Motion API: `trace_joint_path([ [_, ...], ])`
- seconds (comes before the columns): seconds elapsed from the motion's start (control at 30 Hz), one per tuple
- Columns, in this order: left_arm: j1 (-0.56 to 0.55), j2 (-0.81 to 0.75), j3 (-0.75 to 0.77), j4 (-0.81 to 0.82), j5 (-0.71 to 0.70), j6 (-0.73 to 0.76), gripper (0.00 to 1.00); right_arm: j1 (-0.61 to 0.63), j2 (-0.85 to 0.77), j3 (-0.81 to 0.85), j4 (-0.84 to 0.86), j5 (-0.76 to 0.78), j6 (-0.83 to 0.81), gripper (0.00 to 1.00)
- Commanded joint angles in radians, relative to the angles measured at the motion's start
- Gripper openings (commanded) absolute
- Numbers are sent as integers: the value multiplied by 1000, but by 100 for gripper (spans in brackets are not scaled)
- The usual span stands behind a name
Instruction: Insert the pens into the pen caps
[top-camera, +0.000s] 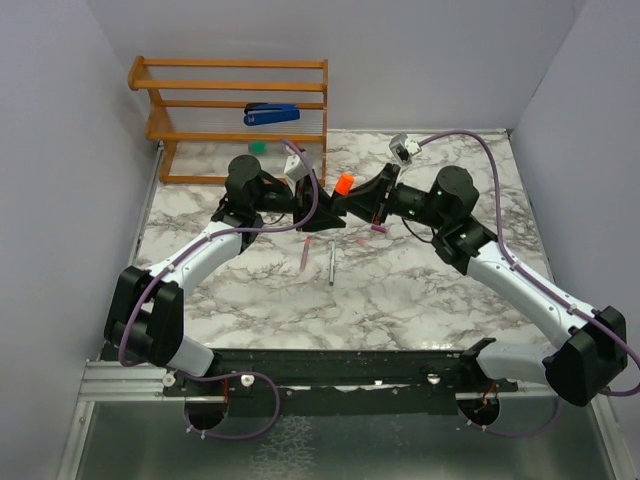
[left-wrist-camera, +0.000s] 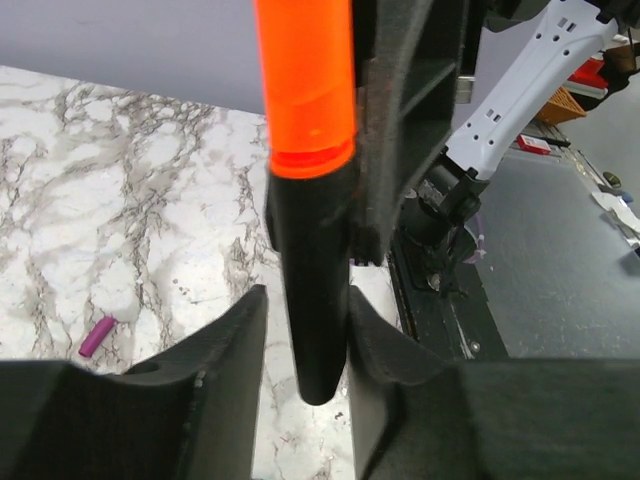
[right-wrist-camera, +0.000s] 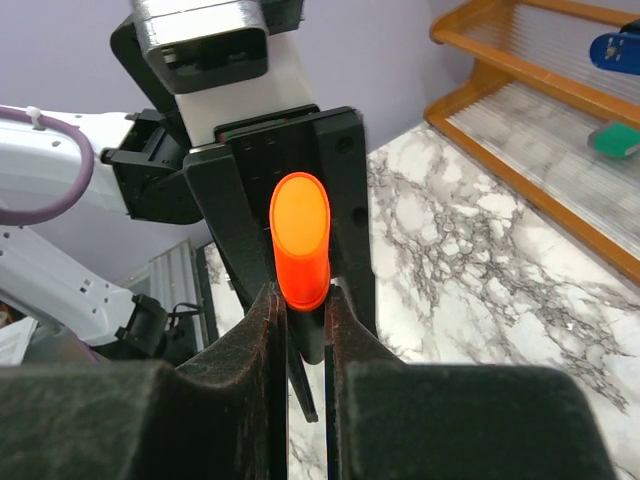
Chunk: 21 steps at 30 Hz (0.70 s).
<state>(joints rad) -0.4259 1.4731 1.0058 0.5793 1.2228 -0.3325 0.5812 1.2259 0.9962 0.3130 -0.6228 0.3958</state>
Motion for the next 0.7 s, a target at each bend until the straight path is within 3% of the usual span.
trace_joint_path([
  [0.0, 4, 9, 34, 16, -23, 12, 25, 9, 6, -20, 10, -43, 14, 1],
  [0.1, 6, 15, 36, 15, -16, 6, 0, 9, 8, -19, 9, -43, 14, 0],
  [0.23, 6, 30, 39, 14, 6, -4, 0, 9, 8, -12, -19, -24, 10, 1],
  [0.4, 6, 26, 20, 16, -3, 18, 0, 9, -22, 19, -118, 70, -40, 75],
  [0.43, 6, 26, 17, 16, -6, 20, 0, 9, -30, 30, -138, 91, -60, 95],
  [0.47, 6, 26, 14, 16, -5, 23, 0, 9, -36, 42, -159, 115, -78, 99],
  [0.67, 14, 29, 2, 16, 12, 29, 0, 9, -71, 74, -134, 234, -139, 100],
])
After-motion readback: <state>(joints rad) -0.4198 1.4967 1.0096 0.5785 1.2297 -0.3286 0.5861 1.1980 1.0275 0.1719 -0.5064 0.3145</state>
